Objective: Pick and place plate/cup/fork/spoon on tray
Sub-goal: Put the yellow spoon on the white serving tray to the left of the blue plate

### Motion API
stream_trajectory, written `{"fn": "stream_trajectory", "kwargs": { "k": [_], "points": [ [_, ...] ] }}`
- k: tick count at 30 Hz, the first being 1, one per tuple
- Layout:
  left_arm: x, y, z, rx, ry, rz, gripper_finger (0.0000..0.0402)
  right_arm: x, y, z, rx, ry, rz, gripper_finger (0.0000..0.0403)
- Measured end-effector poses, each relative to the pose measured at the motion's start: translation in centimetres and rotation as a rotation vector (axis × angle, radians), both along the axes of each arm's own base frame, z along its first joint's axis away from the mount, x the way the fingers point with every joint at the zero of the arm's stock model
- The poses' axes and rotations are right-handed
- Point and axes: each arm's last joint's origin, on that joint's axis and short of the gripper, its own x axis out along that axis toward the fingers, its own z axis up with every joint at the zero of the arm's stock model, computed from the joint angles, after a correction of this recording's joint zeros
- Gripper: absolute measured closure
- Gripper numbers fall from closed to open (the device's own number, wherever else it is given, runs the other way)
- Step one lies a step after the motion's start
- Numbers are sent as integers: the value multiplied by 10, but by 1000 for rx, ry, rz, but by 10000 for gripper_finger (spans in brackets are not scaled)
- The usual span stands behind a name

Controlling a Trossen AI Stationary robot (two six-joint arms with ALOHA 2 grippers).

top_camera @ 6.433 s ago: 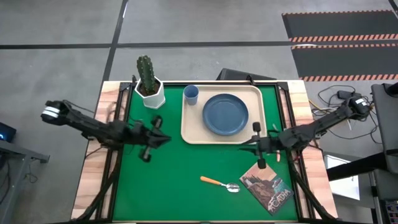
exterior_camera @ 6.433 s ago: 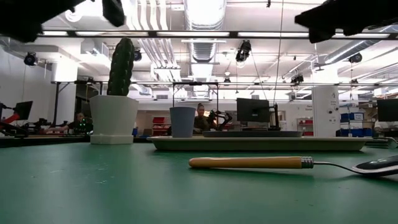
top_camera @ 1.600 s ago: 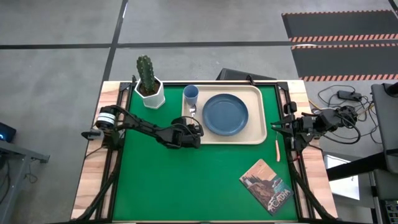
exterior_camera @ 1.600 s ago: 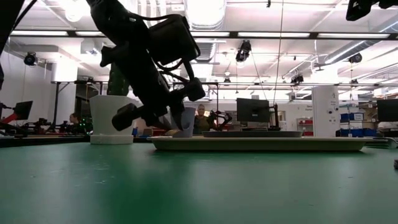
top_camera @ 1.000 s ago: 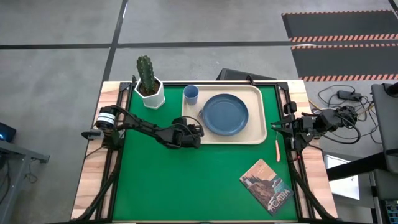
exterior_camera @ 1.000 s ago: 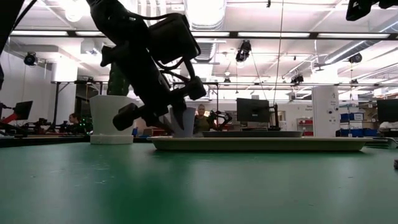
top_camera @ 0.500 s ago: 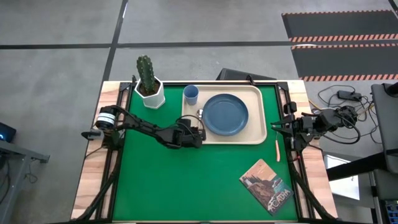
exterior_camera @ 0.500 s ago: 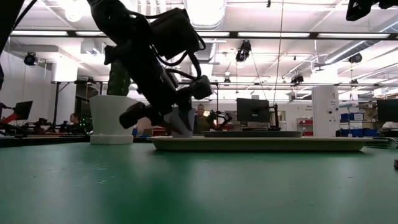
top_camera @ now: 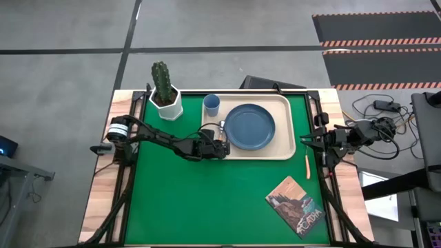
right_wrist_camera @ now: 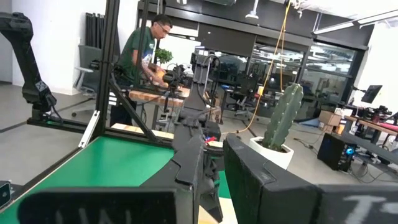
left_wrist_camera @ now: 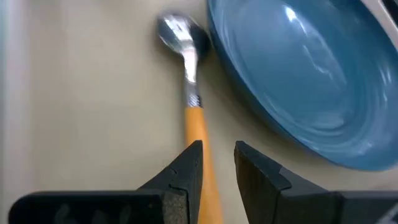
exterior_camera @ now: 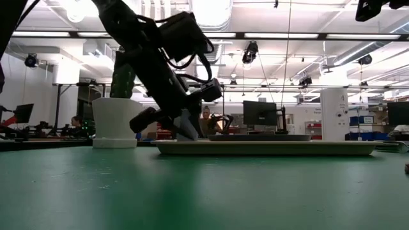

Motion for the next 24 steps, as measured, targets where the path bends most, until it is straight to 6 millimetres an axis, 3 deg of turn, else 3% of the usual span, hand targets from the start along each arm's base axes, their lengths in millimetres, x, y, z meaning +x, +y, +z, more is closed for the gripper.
{"fn": "stream_trajectory", "kwargs": {
  "k": [2, 6, 12, 20, 24],
  "points": [
    [7, 1, 7, -30, -5, -53, 328, 0, 0, 0, 0, 0, 0, 351],
    [25, -1, 44, 15, 18, -97, 342, 0, 0, 0, -6, -3, -1, 351],
    [25, 2, 71, 3, 235, -64, 379, 0, 0, 0, -6, -4, -1, 351],
    [33, 6, 32, -39, 341, -44, 395, 0, 0, 0, -6, -2, -1, 351],
    [35, 7, 25, -21, 325, -34, 395, 0, 0, 0, -6, -2, -2, 351]
  ]
}}
